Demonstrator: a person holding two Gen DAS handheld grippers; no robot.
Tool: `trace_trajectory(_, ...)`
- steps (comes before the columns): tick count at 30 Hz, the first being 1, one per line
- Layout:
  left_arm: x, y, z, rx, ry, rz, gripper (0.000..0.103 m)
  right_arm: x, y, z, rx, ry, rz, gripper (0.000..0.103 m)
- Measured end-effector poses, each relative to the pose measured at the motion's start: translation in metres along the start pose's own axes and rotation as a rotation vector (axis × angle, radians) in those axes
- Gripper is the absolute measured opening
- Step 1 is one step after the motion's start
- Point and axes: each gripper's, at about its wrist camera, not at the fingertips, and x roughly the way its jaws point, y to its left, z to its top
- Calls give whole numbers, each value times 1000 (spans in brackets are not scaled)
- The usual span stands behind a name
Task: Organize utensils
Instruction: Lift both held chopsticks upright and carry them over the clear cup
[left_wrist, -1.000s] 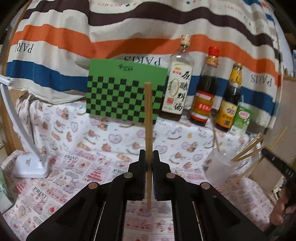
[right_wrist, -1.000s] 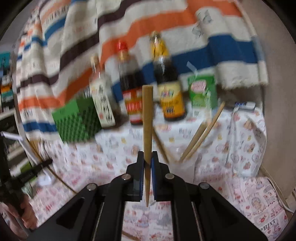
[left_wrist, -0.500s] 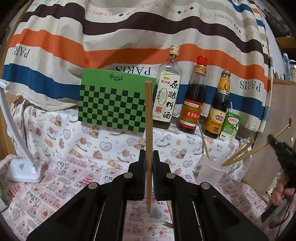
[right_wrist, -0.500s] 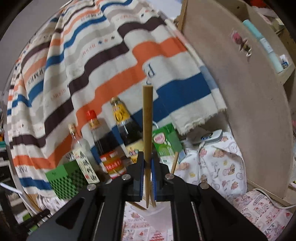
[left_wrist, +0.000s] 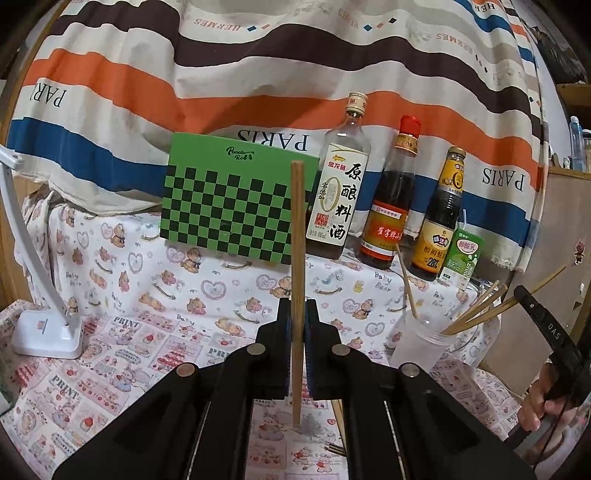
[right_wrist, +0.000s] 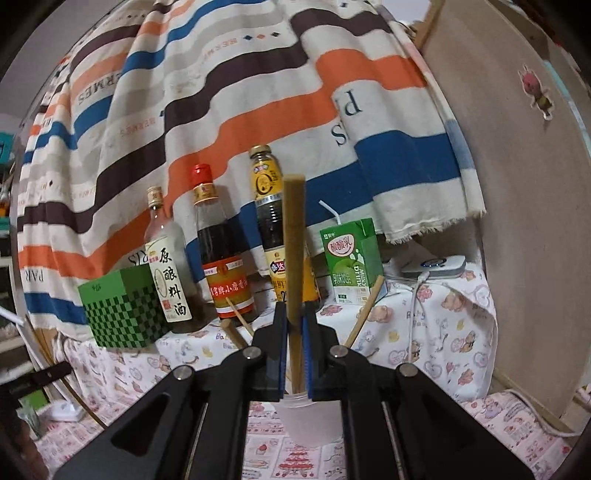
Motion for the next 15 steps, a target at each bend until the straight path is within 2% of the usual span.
trace_trajectory(9, -1, 0, 0, -2, 0, -1, 5, -1, 42, -19, -312, -59, -72, 7)
trace_trajectory(15, -2, -1, 0, -9, 1, -6, 5, 21, 42, -33, -344, 43, -53, 6)
